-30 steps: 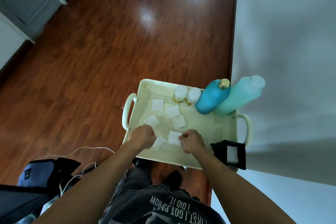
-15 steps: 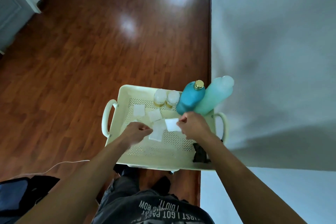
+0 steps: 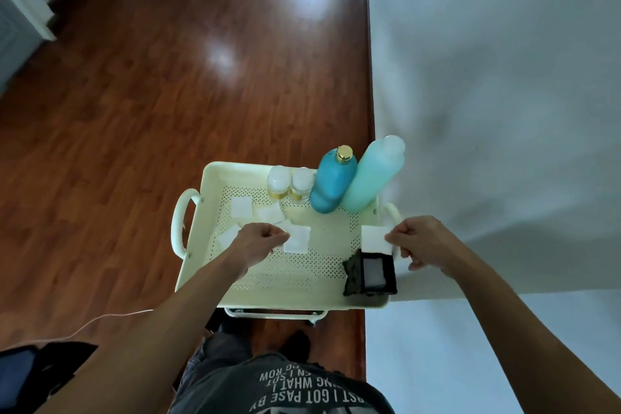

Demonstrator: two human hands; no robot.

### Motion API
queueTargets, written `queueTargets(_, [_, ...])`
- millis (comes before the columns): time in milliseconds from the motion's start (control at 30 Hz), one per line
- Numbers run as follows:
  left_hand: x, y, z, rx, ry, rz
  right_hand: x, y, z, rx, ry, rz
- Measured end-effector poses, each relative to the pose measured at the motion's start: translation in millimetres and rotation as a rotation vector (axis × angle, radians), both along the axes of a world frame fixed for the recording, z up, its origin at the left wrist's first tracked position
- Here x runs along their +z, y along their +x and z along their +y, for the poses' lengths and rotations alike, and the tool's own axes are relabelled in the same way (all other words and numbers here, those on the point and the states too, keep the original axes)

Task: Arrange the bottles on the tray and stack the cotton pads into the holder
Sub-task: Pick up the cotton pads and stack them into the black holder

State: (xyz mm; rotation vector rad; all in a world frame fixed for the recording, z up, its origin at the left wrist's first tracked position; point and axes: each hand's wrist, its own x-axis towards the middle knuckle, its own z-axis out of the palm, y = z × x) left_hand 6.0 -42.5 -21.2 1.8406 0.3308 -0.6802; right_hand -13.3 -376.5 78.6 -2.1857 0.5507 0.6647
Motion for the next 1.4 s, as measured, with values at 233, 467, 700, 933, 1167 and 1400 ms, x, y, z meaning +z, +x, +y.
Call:
queueTargets(233, [4.5,-1.1,-19.1,-0.049,-0.015,-0.014,-0.8,-20.2,-12.8,0.013,0.001,0.133])
queueTargets(467, [8.7,-2.1,-31.7,-0.072,-0.002,-0.037,-12.9,-35.0,1.8,0.143,-0.102,0.099])
queueTargets(700, [8.3,-4.3,-38.6,-0.056,-0.014,-0.013,-20.9,-39.7,14.7,0.298,-0.322,0.003])
queueTargets(933, [9.0,-4.4,-47.1,-0.069,-0.025,-0.003,-17.2,-39.4,21.2,0.591,-0.650,-0.127])
queueTargets(1167, [14.1,2.3,-51.1,-0.070,-0.030,-0.017,-12.3,-39.0,19.5,0.713,-0.750,-0.145])
queueTargets(1400, [16.0,0.6,-56.2,-0.076,-0.056,0.000,-26.5,-44.0,23.8,0.740,-0.748,-0.080])
